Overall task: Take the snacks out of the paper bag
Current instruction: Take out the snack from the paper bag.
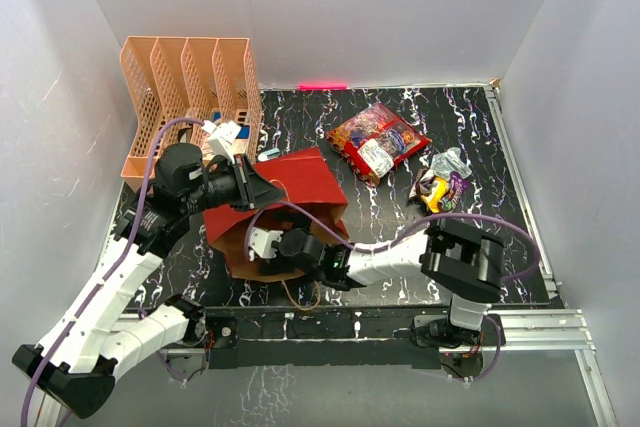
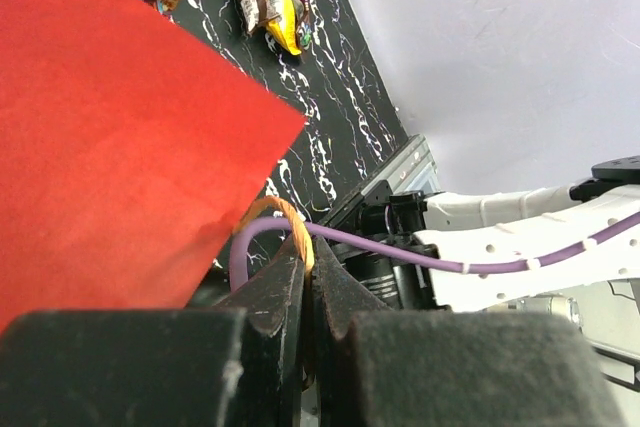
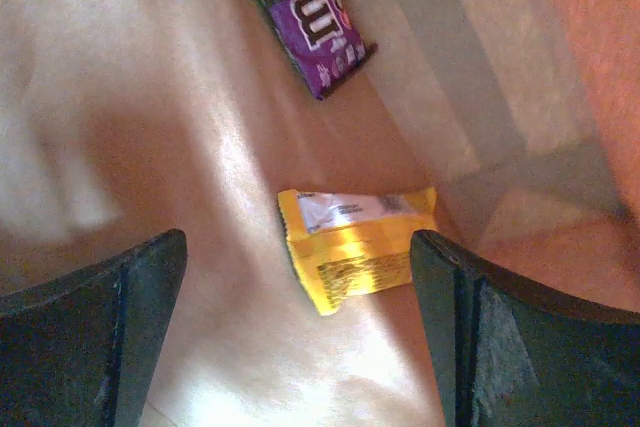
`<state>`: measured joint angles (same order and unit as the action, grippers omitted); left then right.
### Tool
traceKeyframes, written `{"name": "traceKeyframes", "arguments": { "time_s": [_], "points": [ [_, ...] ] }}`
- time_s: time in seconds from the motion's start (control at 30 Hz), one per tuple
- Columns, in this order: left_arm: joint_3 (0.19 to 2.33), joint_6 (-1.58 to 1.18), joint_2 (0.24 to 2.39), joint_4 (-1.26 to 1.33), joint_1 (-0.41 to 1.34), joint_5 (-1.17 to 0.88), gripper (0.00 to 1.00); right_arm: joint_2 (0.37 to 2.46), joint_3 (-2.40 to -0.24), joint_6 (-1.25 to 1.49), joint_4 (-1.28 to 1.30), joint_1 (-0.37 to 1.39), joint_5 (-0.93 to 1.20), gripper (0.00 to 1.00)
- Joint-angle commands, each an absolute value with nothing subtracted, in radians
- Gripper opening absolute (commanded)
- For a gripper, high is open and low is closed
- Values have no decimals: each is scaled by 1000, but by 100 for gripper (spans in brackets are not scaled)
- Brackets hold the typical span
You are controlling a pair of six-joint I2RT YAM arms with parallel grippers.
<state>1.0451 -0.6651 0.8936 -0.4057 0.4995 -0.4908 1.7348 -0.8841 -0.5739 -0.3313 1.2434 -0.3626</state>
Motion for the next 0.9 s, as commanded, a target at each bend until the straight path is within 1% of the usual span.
{"name": "traceKeyframes", "arguments": {
  "time_s": [0.0,0.13,0.23,0.4,0.57,0.63,0.73,0.87],
  "points": [
    [1060,-667,879,-397,497,-524,0,1809,-935,-252,-492,1244,-636,98],
    [1060,-671,882,-391,497,-527,0,1918,-986,-59,-549,1244,-818,98],
    [1063,-673,882,-392,497,-532,0,1962,-1008,24,-568,1244,-870,98],
    [1073,-667,881,-407,497,-528,0,1968,-950,20,-756,1238,-876,98],
    [1085,-648,877,-433,497,-501,0,1974,-929,-3,-759,1226,-826,99],
    [1090,-639,874,-439,497,-484,0,1953,-886,-7,-776,1225,-800,97],
    [1093,-641,873,-431,497,-480,0,1927,-803,-20,-852,1219,-791,89],
    [1098,-642,864,-428,497,-479,0,1936,-803,-29,-881,1192,-761,88]
  ]
}}
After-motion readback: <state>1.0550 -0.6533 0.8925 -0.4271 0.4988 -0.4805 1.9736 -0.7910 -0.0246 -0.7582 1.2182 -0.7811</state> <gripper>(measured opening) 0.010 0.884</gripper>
